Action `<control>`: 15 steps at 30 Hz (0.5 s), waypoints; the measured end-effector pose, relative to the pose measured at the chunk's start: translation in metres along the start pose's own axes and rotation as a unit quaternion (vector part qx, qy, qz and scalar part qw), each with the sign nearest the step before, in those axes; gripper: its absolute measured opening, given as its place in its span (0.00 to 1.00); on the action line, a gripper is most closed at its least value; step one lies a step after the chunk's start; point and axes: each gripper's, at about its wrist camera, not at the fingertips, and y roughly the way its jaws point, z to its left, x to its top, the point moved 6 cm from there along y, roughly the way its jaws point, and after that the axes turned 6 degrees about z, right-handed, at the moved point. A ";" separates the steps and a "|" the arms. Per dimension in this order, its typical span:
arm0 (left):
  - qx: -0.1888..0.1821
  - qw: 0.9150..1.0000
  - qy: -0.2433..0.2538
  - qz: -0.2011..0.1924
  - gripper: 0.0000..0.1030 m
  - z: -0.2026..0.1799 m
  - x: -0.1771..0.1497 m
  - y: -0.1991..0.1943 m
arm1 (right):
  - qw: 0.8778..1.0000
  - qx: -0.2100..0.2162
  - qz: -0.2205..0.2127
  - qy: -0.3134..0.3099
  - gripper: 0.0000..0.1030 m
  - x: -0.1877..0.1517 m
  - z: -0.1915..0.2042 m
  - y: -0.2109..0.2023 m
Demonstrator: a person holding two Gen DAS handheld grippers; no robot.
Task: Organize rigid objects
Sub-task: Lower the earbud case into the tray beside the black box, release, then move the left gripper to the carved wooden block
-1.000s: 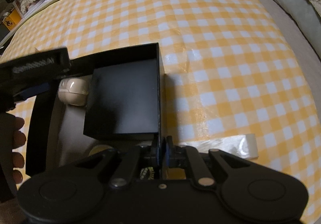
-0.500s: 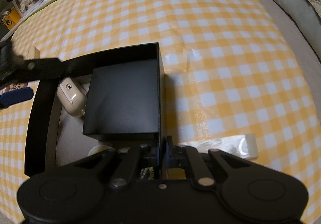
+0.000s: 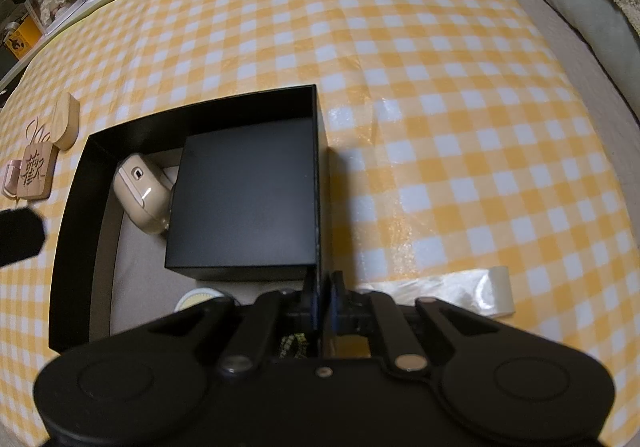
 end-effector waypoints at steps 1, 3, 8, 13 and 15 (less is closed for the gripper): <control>0.002 1.000 0.004 -0.001 0.96 0.001 -0.002 -0.002 | 1.000 0.000 0.000 0.000 0.06 0.000 0.000 0.000; 0.008 1.000 0.018 -0.005 0.96 0.004 -0.004 -0.007 | 1.000 0.000 0.000 0.000 0.06 0.000 0.000 0.000; 0.037 0.997 0.062 -0.018 0.98 0.016 -0.014 -0.017 | 1.000 0.000 0.000 0.000 0.06 0.000 0.000 0.000; 0.082 0.993 0.085 -0.030 1.00 0.045 -0.018 -0.021 | 1.000 -0.001 0.000 0.000 0.06 -0.002 0.000 -0.001; 0.099 0.991 0.085 -0.034 1.00 0.058 -0.019 -0.022 | 1.000 -0.001 0.000 0.000 0.06 -0.002 0.000 0.000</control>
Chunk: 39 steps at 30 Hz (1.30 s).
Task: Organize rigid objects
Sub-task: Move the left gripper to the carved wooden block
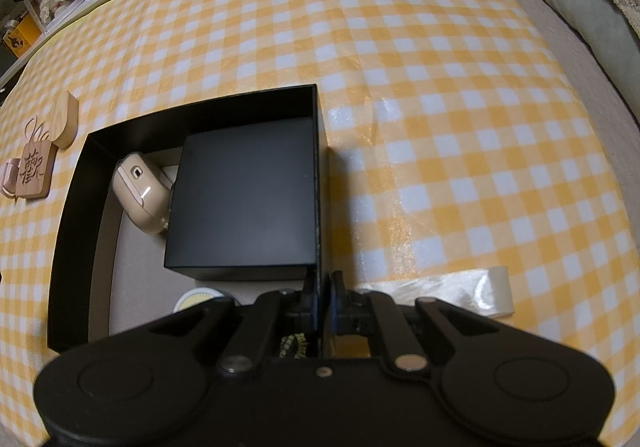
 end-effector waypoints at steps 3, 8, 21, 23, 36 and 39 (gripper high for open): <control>0.010 1.000 -0.014 -0.003 1.00 0.020 -0.002 0.004 | 1.000 0.000 0.000 0.000 0.06 0.000 0.000 0.001; 0.025 0.999 -0.043 -0.009 1.00 0.050 -0.002 0.013 | 1.000 0.000 0.000 -0.001 0.06 0.000 -0.001 0.001; 0.078 0.994 -0.066 -0.042 0.99 0.129 -0.003 0.064 | 1.000 -0.002 0.001 -0.002 0.06 0.000 -0.001 0.001; 0.087 0.992 -0.063 -0.058 0.99 0.136 -0.005 0.073 | 1.000 -0.002 0.001 -0.002 0.06 0.001 -0.001 0.001; 0.179 0.978 0.033 -0.099 0.79 0.121 -0.003 0.114 | 1.000 -0.001 0.001 0.000 0.06 0.000 -0.001 0.002; 0.177 0.980 0.040 -0.085 0.65 0.119 -0.008 0.117 | 1.000 0.000 0.001 0.000 0.06 0.000 0.000 0.001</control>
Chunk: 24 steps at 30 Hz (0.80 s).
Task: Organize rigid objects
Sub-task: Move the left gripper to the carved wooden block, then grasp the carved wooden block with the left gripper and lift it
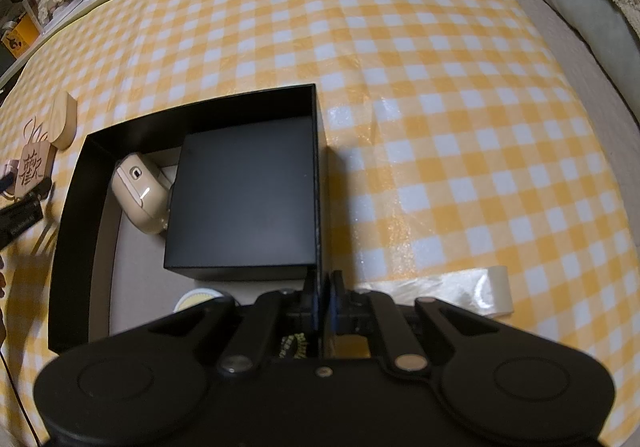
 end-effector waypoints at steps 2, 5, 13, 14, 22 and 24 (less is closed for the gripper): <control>-0.010 1.000 -0.011 0.013 0.65 0.003 0.000 -0.001 | 1.000 0.000 0.000 0.000 0.06 0.000 0.001 0.000; -0.032 0.999 0.000 0.033 0.65 0.003 -0.002 -0.006 | 1.000 0.000 0.000 -0.001 0.06 0.000 0.000 0.000; -0.149 0.981 0.068 0.107 0.65 -0.015 -0.017 -0.033 | 1.000 -0.001 0.000 -0.001 0.06 0.000 0.000 0.000; -0.151 0.980 0.069 0.110 0.66 -0.017 -0.019 -0.035 | 1.000 -0.001 0.000 -0.001 0.06 0.000 -0.001 0.000; -0.113 0.985 -0.041 0.125 0.74 -0.013 -0.012 -0.017 | 1.000 -0.001 0.000 0.000 0.06 0.000 -0.001 0.000; -0.117 0.982 -0.069 0.129 0.71 -0.008 -0.009 -0.013 | 1.000 -0.001 -0.001 0.000 0.06 0.000 -0.002 0.001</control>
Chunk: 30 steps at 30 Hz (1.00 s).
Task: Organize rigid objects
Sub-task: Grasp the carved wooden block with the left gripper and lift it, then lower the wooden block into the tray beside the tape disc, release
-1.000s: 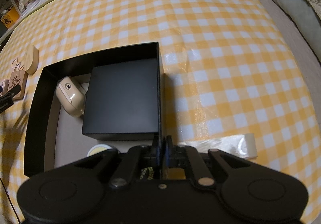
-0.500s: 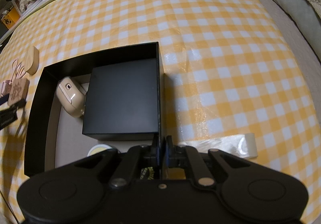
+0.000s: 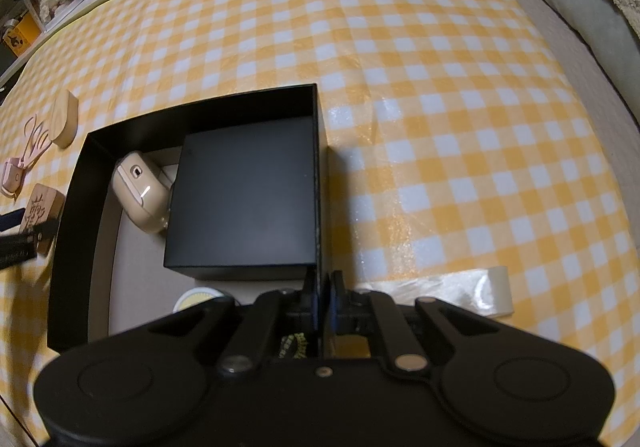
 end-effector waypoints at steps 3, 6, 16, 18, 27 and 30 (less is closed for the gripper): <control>-0.005 1.000 -0.019 0.003 0.63 0.003 0.002 -0.004 | 1.000 -0.001 0.001 -0.001 0.06 0.000 0.000 0.000; -0.025 0.998 -0.065 -0.001 0.62 0.007 0.003 -0.015 | 1.000 -0.002 0.001 -0.001 0.06 -0.001 0.000 0.001; -0.142 0.985 -0.095 -0.011 0.62 -0.053 0.006 -0.084 | 1.000 -0.009 0.007 -0.004 0.06 -0.002 0.001 0.002; -0.160 0.983 -0.089 -0.011 0.62 -0.070 0.003 -0.094 | 1.000 -0.009 0.006 -0.005 0.06 -0.003 0.001 0.002; -0.200 0.976 -0.087 -0.019 0.62 -0.122 -0.005 -0.115 | 1.000 -0.015 0.006 -0.007 0.05 -0.002 0.001 0.002; -0.198 0.975 -0.100 -0.012 0.62 -0.130 -0.010 -0.108 | 1.000 -0.014 0.006 -0.006 0.05 -0.002 0.001 0.002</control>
